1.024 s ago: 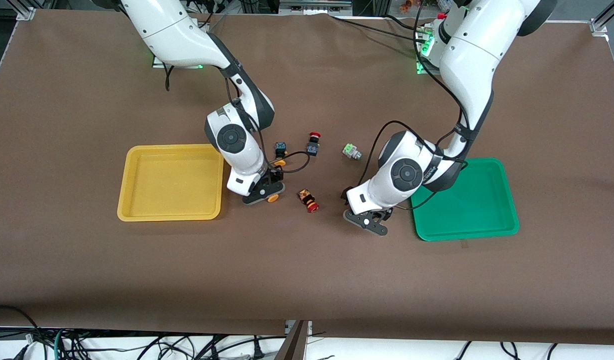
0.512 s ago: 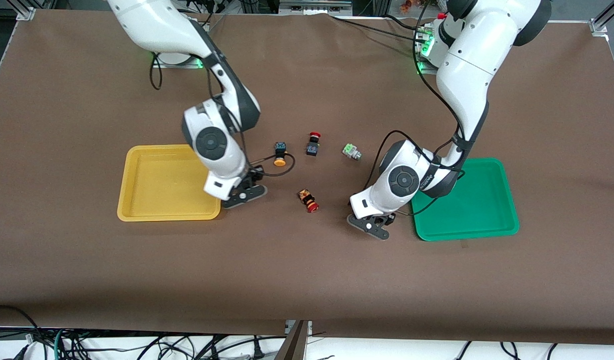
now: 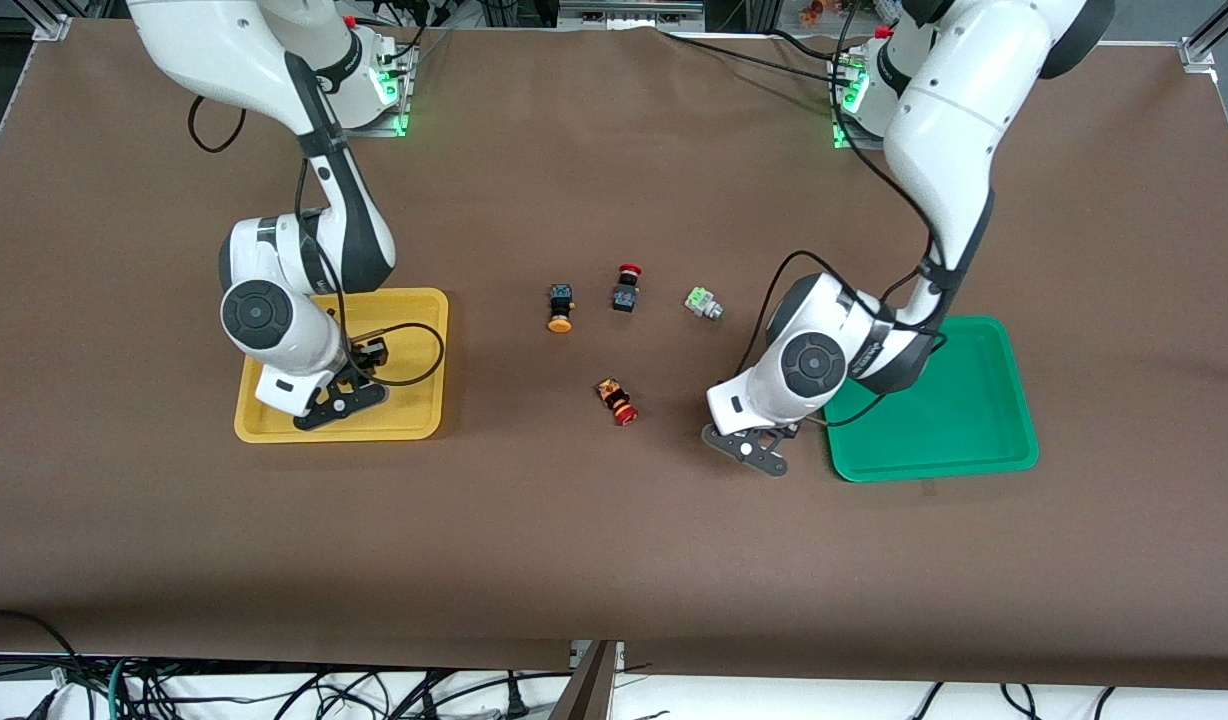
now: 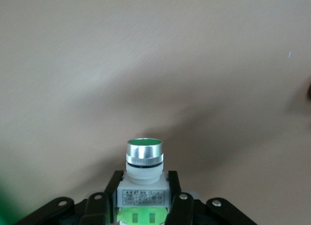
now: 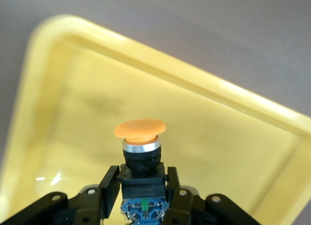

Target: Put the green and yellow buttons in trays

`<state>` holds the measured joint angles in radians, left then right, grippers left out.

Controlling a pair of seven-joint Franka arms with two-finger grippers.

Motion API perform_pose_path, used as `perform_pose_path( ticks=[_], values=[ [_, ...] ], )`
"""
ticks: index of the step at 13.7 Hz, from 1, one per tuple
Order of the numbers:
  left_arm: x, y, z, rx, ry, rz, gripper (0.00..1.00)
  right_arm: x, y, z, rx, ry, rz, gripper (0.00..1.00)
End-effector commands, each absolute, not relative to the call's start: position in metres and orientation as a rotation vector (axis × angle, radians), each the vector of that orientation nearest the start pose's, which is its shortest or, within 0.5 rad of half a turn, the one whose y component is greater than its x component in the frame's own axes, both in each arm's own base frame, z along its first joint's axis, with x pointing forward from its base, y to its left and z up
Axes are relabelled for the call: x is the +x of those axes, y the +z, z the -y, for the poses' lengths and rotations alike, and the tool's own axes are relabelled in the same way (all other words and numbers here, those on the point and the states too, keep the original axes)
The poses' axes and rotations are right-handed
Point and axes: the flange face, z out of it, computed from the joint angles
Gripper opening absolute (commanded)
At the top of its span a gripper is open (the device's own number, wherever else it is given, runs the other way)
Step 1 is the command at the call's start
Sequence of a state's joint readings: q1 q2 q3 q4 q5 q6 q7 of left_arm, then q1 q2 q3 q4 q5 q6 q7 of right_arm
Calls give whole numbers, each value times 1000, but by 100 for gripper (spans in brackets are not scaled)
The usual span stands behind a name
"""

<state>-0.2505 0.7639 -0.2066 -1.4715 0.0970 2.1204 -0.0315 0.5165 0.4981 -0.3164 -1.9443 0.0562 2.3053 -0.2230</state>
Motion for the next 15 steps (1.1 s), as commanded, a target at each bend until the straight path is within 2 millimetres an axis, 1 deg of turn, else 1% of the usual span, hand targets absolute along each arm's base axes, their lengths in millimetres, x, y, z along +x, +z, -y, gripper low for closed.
perform_pose_path(
  ticks=[1,2,3,4,5,6,7,8,9,10,11,12,13,14,15],
  values=[
    [653,283,205,-3051,358,-642,0,581,219,-114,-3164,162,644,70],
    [655,277,179,-3042,411,-681,1,580,226,-112,-3160,195,628,74],
    [661,262,147,-3049,449,-706,2,580,239,-113,-3151,237,607,74],
    [665,237,122,-3055,486,-727,2,581,250,-119,-3143,268,570,74],
    [668,216,108,-3060,472,-743,5,585,259,-131,-3134,274,482,74],
    [662,193,106,-3039,471,-776,8,584,266,-151,-3122,302,410,74],
    [658,182,104,-3022,439,-795,19,580,272,-178,-3110,322,366,74],
    [656,179,104,-3023,431,-792,43,573,276,-210,-3116,317,313,74],
    [656,181,104,-3025,434,-775,99,567,280,-239,-3125,303,236,74],
    [656,190,104,-3021,434,-780,100,558,280,-264,-3135,295,173,74],
    [657,209,105,-3014,436,-772,100,546,278,-293,-3139,285,115,75],
    [655,234,112,-3015,453,-774,100,533,277,-326,-3143,255,31,76],
    [650,257,122,-3019,468,-749,100,522,267,-350,-3134,246,-55,77],
    [642,276,138,-3042,497,-688,100,510,264,-375,-3096,243,-111,78],
    [633,286,152,-3081,556,-589,100,504,253,-386,-3076,244,-134,79]
  ],
)
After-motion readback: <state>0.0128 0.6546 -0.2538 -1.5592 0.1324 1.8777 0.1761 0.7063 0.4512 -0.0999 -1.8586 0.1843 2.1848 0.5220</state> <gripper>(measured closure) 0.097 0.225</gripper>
